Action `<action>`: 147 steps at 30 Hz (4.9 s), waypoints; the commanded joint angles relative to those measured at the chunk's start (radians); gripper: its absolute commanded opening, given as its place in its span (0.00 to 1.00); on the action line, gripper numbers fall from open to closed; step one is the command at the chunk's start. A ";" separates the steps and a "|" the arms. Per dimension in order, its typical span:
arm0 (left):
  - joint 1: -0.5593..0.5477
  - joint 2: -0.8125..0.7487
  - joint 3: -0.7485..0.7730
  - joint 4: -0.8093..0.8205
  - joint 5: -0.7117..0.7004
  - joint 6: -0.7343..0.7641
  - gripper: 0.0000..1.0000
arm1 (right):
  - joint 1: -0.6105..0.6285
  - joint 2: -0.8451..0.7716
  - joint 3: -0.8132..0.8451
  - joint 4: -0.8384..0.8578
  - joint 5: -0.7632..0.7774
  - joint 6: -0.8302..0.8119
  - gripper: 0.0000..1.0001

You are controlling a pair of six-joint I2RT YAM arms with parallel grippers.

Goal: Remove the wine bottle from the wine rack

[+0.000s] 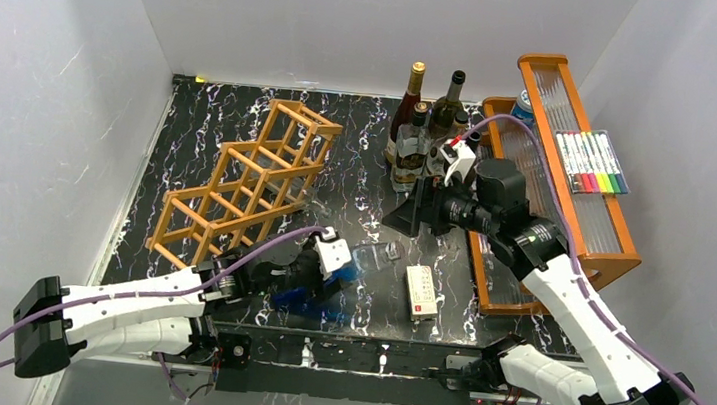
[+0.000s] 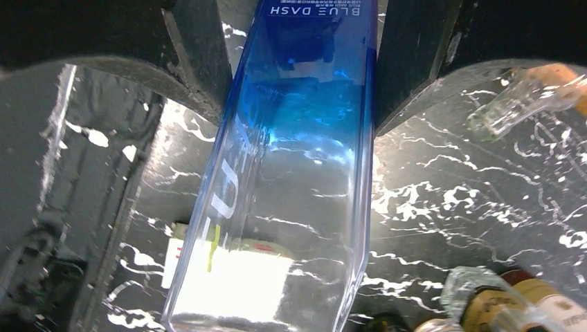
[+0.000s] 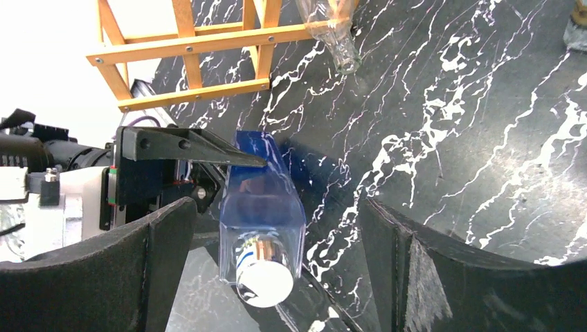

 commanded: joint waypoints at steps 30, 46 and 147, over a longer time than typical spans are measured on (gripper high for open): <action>-0.004 0.184 0.239 0.161 -0.316 -0.154 0.38 | 0.129 0.180 0.052 0.077 0.059 -0.020 0.48; -0.004 -0.035 0.216 -0.040 -0.390 -0.194 0.98 | 0.130 0.209 0.345 -0.135 0.550 -0.142 0.17; -0.004 -0.359 0.316 -0.361 -0.604 -0.288 0.98 | 0.340 0.634 0.428 0.103 0.320 -0.286 0.98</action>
